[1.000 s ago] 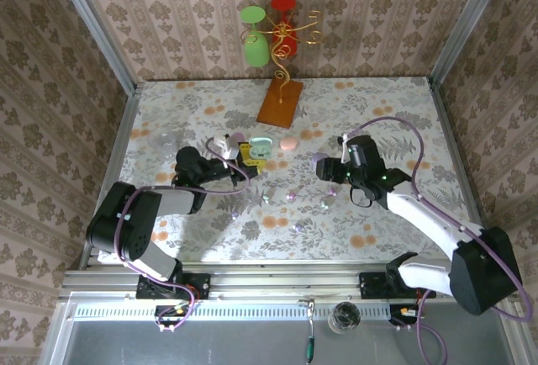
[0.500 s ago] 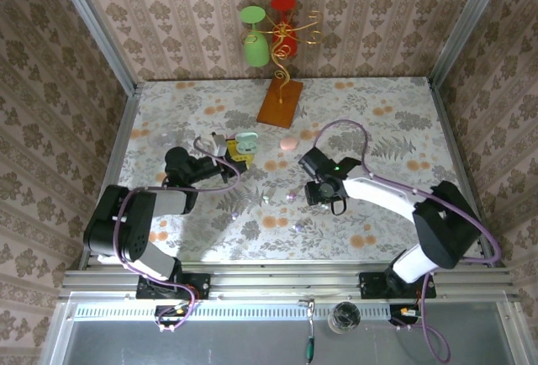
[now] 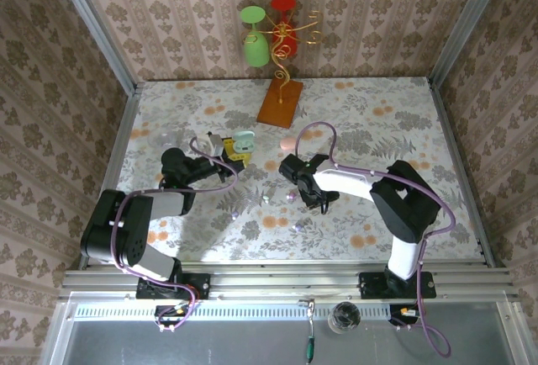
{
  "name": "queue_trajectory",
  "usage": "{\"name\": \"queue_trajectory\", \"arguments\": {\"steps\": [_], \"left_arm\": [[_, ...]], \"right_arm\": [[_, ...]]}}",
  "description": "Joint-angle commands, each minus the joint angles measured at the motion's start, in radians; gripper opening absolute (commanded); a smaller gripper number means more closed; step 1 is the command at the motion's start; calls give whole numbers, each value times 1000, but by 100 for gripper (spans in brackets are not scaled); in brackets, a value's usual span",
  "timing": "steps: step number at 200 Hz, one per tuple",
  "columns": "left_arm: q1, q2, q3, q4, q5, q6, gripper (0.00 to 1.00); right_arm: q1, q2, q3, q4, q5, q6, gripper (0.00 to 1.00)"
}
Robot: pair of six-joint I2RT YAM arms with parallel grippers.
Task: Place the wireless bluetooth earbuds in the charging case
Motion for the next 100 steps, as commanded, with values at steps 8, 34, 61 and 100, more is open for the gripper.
{"name": "queue_trajectory", "arguments": {"steps": [8,34,61,100], "left_arm": [[6,-22,-12,21,11,19,42],[6,-21,-12,20,14,19,42],[6,-23,-13,21,21,15,42],[6,-24,-14,21,22,12,42]], "right_arm": [[6,36,20,-53,31,15,43],[6,36,15,-62,11,17,42],[7,27,7,-91,27,25,36],[5,17,9,-102,33,23,30]]}}
